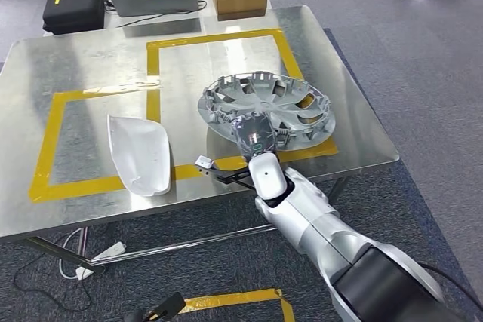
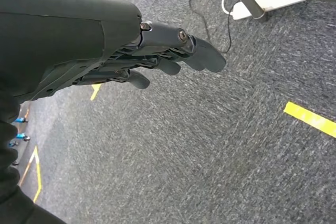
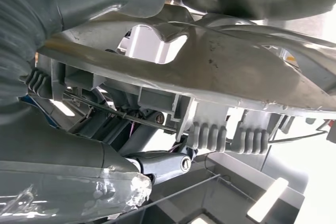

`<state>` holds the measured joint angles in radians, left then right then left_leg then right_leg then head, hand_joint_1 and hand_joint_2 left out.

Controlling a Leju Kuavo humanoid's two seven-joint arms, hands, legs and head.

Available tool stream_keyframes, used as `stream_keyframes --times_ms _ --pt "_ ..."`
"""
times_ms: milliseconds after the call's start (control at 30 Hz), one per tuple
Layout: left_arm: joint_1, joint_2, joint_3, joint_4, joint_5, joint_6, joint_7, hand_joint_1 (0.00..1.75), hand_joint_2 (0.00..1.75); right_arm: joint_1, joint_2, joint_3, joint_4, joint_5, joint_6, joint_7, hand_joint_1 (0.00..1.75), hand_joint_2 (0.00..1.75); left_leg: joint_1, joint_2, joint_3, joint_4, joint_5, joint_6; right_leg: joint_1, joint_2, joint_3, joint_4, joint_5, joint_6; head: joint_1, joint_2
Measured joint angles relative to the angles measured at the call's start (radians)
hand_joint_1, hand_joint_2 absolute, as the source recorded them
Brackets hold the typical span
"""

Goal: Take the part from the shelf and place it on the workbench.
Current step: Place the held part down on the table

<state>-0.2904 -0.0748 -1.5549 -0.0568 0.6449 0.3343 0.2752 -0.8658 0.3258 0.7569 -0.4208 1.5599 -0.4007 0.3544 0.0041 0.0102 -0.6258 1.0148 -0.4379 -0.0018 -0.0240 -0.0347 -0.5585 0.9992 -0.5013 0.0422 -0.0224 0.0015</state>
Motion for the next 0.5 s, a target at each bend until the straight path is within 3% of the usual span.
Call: stream_keyframes --times_ms 100,133,267,500 --pt "-0.001 0.0 0.0 0.0 0.0 0.001 0.01 0.0 1.75 0.0 0.002 0.002 -0.003 0.0 0.003 -0.001 0.0 0.0 0.0 0.0 0.0 0.0 0.0 0.0 0.0 0.0 0.0 0.0 0.0 0.0 0.0 0.0" --pt "-0.001 0.0 0.0 0.0 0.004 0.001 0.014 0.0 1.75 0.0 0.002 0.003 -0.005 0.0 0.004 -0.001 0.0 0.0 0.0 0.0 0.0 0.0 0.0 0.0 0.0 0.0 0.0 0.0 0.0 0.0 0.0 0.0" --pt "0.002 0.002 0.0 0.0 0.026 0.005 0.018 0.0 0.0 0.0 0.003 0.006 -0.018 0.0 0.012 0.002 0.0 0.0 0.0 0.0 0.0 0.0 0.0 0.0 0.0 0.0 0.0 0.0 0.0 0.0 0.0 0.0" --pt "0.021 0.003 0.0 0.0 0.055 -0.012 0.023 0.0 0.0 -0.001 0.004 -0.021 -0.036 0.0 0.074 0.051 0.0 0.0 0.0 0.0 0.0 0.0 0.0 0.0 0.0 0.0 0.0 0.0 0.0 0.0 0.0 0.0"
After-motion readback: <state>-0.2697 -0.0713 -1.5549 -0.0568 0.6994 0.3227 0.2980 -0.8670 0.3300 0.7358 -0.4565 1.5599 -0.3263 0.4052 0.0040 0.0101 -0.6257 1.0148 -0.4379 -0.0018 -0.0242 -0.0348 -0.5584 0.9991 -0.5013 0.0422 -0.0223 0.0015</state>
